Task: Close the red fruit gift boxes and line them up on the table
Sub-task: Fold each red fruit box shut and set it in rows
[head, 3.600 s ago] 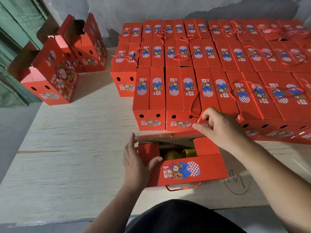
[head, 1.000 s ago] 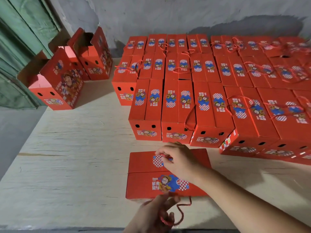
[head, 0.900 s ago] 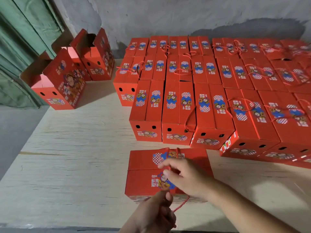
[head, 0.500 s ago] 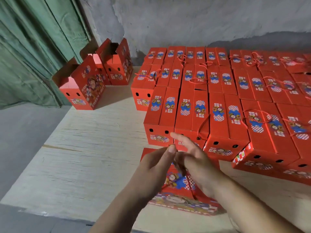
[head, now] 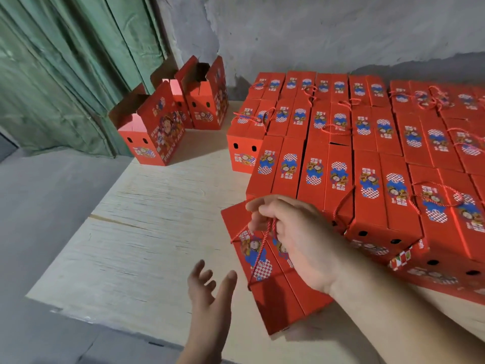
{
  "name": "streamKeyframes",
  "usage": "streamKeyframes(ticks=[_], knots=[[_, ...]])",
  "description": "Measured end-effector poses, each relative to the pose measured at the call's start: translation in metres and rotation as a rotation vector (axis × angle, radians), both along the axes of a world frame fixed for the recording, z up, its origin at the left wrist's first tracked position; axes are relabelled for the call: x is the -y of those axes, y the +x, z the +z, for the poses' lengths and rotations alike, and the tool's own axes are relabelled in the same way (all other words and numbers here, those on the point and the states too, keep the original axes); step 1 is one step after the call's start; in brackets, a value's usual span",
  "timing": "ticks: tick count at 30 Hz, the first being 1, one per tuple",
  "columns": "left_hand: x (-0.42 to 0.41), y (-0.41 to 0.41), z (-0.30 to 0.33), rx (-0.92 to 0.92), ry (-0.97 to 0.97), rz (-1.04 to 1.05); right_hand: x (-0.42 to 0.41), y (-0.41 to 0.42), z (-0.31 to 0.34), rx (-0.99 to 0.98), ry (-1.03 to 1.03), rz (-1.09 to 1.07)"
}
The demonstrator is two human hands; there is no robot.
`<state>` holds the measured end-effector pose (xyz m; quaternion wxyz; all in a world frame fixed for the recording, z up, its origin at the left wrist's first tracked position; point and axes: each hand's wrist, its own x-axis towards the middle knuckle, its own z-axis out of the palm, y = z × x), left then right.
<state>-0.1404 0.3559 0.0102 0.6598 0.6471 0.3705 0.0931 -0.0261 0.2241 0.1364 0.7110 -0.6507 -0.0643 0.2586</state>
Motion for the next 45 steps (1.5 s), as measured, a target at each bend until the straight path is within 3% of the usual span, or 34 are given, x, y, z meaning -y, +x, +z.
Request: streamKeyframes(ticks=[5,7,10,11,13,15,19,24,32,34,37,43,45], knots=[[-0.006,-0.015,-0.016,-0.013,-0.124,-0.244,-0.02,0.003,-0.001,0.142,-0.002,0.135],[-0.011,-0.02,-0.024,-0.025,0.03,-0.319,-0.032,0.002,-0.014,0.096,-0.052,0.194],[-0.024,-0.028,-0.039,-0.1,0.404,-0.417,-0.049,0.015,-0.038,0.005,-0.072,0.087],[-0.028,-0.03,-0.041,-0.124,0.448,-0.438,-0.053,0.021,-0.042,-0.001,-0.092,0.041],[-0.032,-0.035,-0.043,-0.138,0.241,-0.4,-0.06,0.032,-0.046,0.02,-0.094,0.002],[-0.038,-0.037,-0.048,-0.124,0.039,-0.32,-0.074,0.035,-0.044,0.079,-0.078,0.106],[-0.063,-0.037,-0.058,-0.097,-0.087,-0.062,-0.121,0.027,-0.033,0.186,-0.088,0.329],[-0.113,0.002,-0.053,-0.155,-0.141,0.002,-0.144,0.055,-0.021,0.139,0.031,0.153],[-0.181,0.164,-0.036,-0.14,0.057,-0.315,-0.149,0.144,-0.021,0.298,-0.152,-0.033],[-0.175,0.203,-0.036,-0.148,0.101,-0.354,-0.145,0.171,-0.023,0.323,-0.19,0.013],[-0.167,0.248,-0.04,-0.168,0.17,-0.349,-0.128,0.202,-0.038,0.335,-0.406,0.091],[-0.174,0.273,-0.053,-0.236,0.263,-0.416,-0.098,0.221,-0.101,0.464,-1.129,0.068],[-0.173,0.275,-0.056,-0.265,0.386,-0.454,-0.105,0.219,-0.125,0.535,-1.226,0.109]])
